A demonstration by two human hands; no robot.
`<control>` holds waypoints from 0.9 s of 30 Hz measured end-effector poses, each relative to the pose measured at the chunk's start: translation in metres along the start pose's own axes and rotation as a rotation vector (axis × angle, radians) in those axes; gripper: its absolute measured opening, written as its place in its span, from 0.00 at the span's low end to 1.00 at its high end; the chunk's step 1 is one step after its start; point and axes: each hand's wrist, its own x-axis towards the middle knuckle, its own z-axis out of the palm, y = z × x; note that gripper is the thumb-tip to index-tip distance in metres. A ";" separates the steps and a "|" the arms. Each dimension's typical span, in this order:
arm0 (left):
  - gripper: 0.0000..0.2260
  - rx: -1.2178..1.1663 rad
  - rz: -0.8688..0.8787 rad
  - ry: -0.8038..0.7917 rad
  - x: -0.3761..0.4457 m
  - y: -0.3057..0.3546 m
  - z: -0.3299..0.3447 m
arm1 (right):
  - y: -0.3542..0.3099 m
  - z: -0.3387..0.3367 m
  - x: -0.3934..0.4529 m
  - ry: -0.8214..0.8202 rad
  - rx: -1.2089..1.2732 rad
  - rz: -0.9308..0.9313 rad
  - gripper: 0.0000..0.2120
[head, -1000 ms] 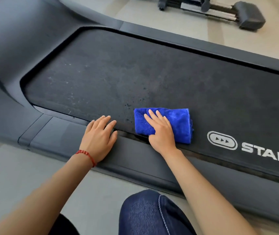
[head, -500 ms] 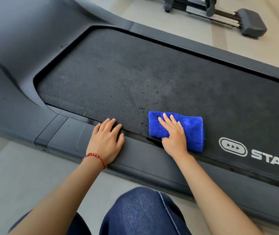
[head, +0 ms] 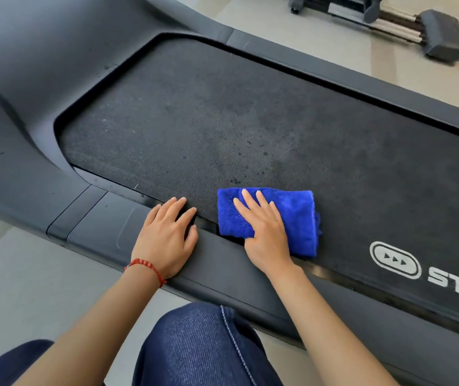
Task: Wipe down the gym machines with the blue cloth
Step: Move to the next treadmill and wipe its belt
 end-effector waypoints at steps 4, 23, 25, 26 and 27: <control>0.22 0.003 -0.008 0.000 -0.001 0.000 0.000 | -0.008 0.004 0.006 -0.042 0.013 -0.055 0.38; 0.22 0.008 0.006 -0.025 -0.001 -0.002 -0.001 | 0.017 0.003 0.082 0.087 -0.062 -0.003 0.36; 0.22 0.011 0.010 -0.025 -0.001 -0.003 -0.001 | 0.022 0.002 0.096 0.088 -0.064 0.004 0.36; 0.22 0.014 0.012 -0.026 -0.001 -0.003 -0.001 | 0.024 0.001 0.102 0.089 -0.066 0.006 0.36; 0.22 0.016 0.013 -0.027 -0.001 -0.003 -0.001 | 0.026 0.001 0.109 0.091 -0.069 0.008 0.36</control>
